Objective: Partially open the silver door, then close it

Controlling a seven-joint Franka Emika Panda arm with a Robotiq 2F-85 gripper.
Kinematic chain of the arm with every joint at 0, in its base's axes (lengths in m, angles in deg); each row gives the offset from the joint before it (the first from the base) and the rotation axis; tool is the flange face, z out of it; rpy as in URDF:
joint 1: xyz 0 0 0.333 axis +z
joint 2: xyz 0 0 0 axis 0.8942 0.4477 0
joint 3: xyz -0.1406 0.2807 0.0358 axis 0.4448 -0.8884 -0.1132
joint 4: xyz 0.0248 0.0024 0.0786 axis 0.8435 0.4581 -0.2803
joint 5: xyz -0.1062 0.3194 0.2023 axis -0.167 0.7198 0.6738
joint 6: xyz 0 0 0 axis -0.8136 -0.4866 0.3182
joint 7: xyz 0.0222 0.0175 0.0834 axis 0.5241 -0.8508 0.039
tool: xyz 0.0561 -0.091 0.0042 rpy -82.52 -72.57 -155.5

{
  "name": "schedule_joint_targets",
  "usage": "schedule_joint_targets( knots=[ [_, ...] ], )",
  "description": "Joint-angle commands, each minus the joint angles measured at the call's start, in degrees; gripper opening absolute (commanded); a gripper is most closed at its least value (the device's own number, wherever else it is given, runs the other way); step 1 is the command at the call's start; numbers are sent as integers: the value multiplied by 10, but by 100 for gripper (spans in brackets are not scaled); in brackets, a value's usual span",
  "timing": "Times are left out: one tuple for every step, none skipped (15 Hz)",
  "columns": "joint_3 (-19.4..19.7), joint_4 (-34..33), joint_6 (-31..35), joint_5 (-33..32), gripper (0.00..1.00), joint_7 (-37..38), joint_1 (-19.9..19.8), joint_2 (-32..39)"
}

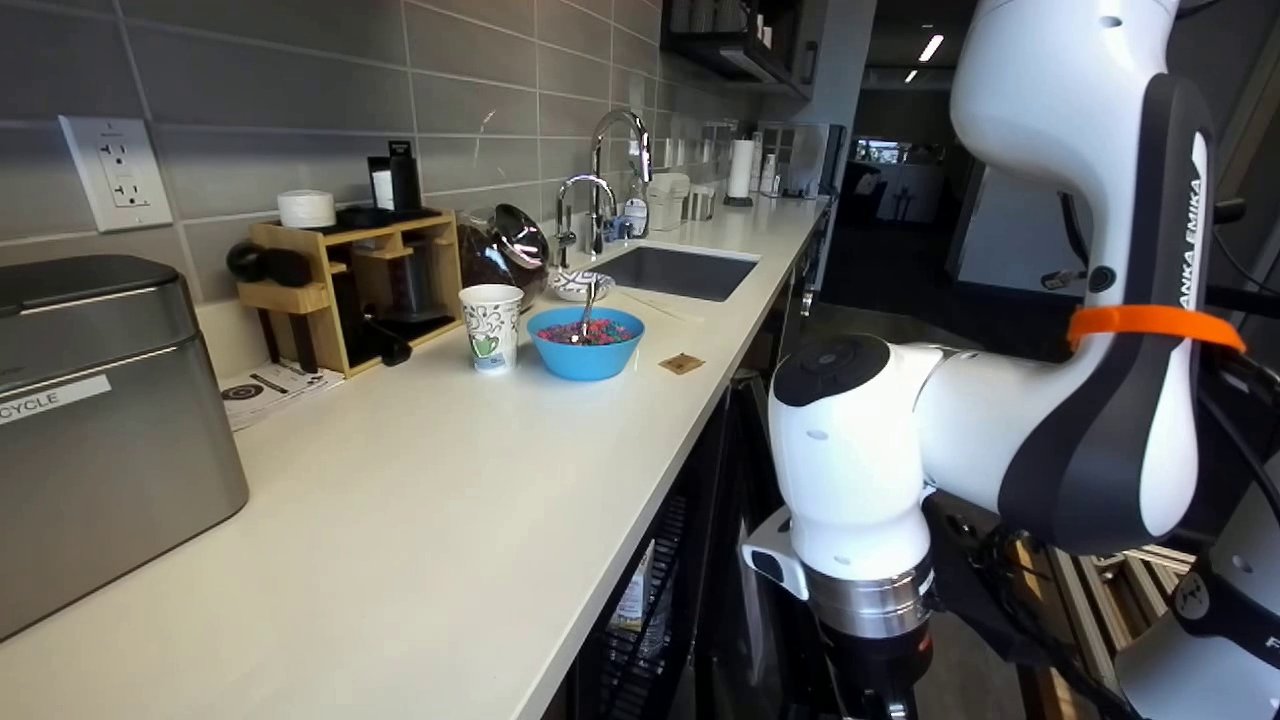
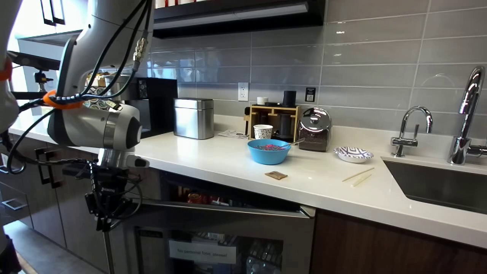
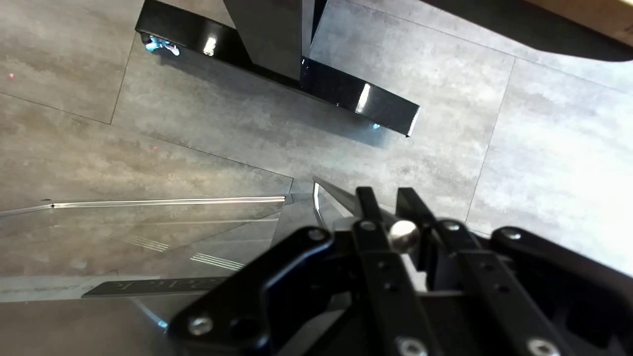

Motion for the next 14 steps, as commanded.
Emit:
schedule_joint_targets(
  knots=[
    [-5,0,-44,-20,3,-16,-51,26],
    [-7,0,-43,-26,3,-10,-54,27],
    [-11,0,-43,-31,3,-7,-59,30],
    [-13,1,-42,-36,3,-3,-63,32],
    [-16,1,-44,-40,3,1,-67,34],
    [-18,1,-45,-45,3,4,-71,37],
    [-20,1,-46,-49,3,6,-75,40],
    [-22,1,-48,-53,3,9,-78,42],
    [-24,1,-48,-56,3,16,-80,43],
    [-25,1,-42,-58,3,30,-81,42],
    [-24,2,-33,-60,3,43,-81,43],
    [-20,1,-14,-68,3,69,-76,39],
    [-17,1,1,-76,3,91,-71,35],
    [-14,0,15,-78,3,115,-67,33]
  ],
)
